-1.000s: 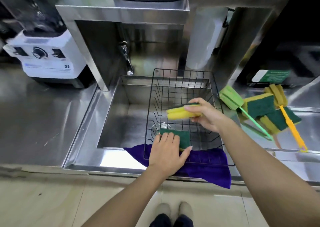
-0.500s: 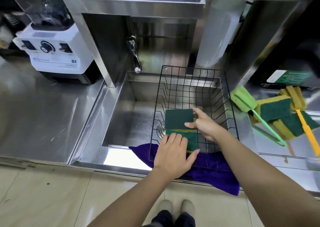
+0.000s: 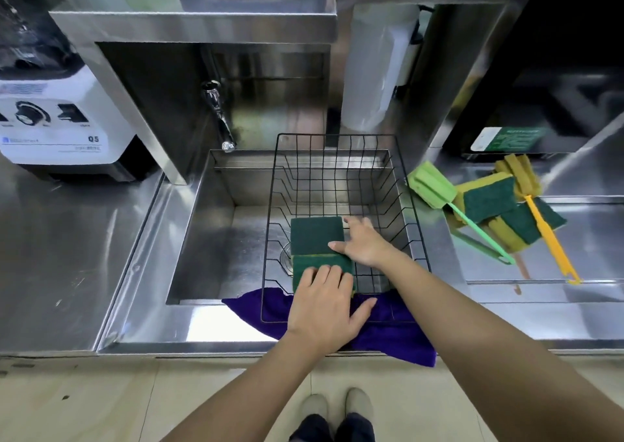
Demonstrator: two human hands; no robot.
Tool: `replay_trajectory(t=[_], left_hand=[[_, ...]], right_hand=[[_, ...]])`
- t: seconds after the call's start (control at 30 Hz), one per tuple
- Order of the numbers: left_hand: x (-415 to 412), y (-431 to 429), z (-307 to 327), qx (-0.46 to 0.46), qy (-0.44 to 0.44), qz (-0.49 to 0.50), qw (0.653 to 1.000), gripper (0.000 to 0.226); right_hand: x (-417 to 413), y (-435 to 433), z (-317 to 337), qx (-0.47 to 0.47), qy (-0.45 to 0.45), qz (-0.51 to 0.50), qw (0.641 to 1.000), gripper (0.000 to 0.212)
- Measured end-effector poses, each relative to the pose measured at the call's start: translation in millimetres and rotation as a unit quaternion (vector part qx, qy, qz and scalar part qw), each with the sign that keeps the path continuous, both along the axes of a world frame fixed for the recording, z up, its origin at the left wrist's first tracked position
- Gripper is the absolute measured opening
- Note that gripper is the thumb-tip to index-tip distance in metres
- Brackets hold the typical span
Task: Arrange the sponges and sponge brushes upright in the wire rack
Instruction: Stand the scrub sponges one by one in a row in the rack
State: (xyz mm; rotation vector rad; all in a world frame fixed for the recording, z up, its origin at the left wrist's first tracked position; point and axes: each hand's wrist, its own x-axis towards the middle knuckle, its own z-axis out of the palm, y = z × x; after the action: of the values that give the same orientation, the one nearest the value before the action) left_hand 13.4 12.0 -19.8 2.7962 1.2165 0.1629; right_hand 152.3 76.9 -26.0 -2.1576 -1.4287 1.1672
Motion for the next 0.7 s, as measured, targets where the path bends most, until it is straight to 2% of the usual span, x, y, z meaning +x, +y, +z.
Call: replay_trajectory(t=[0.1,0.2,0.33,0.43,0.53,0.7], left_hand=[[21,-8,3,-0.015,0.010,-0.032,0.999,0.055],[43,-14,2,-0.035,0.021,-0.060,0.997,0.061],[66,-20,-1,-0.044,0.036,-0.089,0.994,0.068],[79,-25,-4,-0.049,0.055,-0.099,0.992,0.067],[87,-30,-7,-0.050,0.065,-0.103,0.991,0.069],[88,-30,-12,-0.055,0.045,-0.097,0.993,0.079]], right_hand=[[10,-10,10,0.058,-0.008,-0.014,0.998,0.056],[34,-20,26,0.132,-0.039,-0.032,0.990,0.043],[81,-34,44,0.190,-0.057,-0.117,0.973,0.033],[120,-45,51,0.193,-0.100,-0.176,0.960,0.032],[155,-53,53,0.173,-0.203,-0.186,0.946,0.036],[194,-48,51,0.076,-0.375,-0.044,0.923,0.069]])
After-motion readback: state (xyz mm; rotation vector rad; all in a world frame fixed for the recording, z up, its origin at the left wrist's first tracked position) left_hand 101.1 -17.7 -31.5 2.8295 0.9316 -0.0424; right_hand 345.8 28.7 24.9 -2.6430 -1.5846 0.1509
